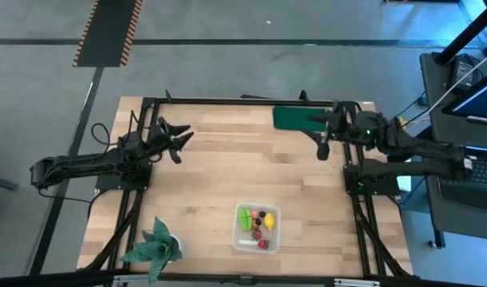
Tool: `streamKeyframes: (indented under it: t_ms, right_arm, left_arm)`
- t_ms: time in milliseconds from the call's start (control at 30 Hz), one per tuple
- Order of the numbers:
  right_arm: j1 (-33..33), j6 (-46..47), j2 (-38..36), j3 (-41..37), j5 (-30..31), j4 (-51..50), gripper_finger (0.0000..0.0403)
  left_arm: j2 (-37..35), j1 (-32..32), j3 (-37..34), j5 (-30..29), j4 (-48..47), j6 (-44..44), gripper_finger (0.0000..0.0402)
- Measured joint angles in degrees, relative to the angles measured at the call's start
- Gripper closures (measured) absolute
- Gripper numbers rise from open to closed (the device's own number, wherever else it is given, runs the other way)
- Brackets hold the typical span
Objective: Pick and placing Produce into tupperware
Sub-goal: Return to Home Position
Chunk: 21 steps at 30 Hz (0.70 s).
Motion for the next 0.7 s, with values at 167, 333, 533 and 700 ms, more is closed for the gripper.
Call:
streamKeyframes:
  t_ms: [167, 333, 533, 700]
  right_arm:
    - [-1.7, 3.6, -8.9, -8.1, 0.0, 0.8, 0.0188]
    - [-1.8, 4.7, -17.2, -12.2, -0.1, 0.9, 0.0188]
    - [-1.8, 6.4, -25.3, -15.6, 1.0, 0.0, 0.0188]
    - [-1.8, 10.1, -30.3, -18.1, 1.3, -4.0, 0.0188]
  left_arm:
    - [-1.0, 0.0, 0.0, 0.0, -0.8, 0.1, 0.0262]
    - [-3.6, 0.0, 0.0, -0.2, -6.4, -0.3, 0.0262]
    - [-9.0, 0.0, 0.0, -0.1, -8.5, 1.4, 0.0262]
    - [-14.4, 0.0, 0.0, -0.7, -15.2, 1.5, 0.0262]
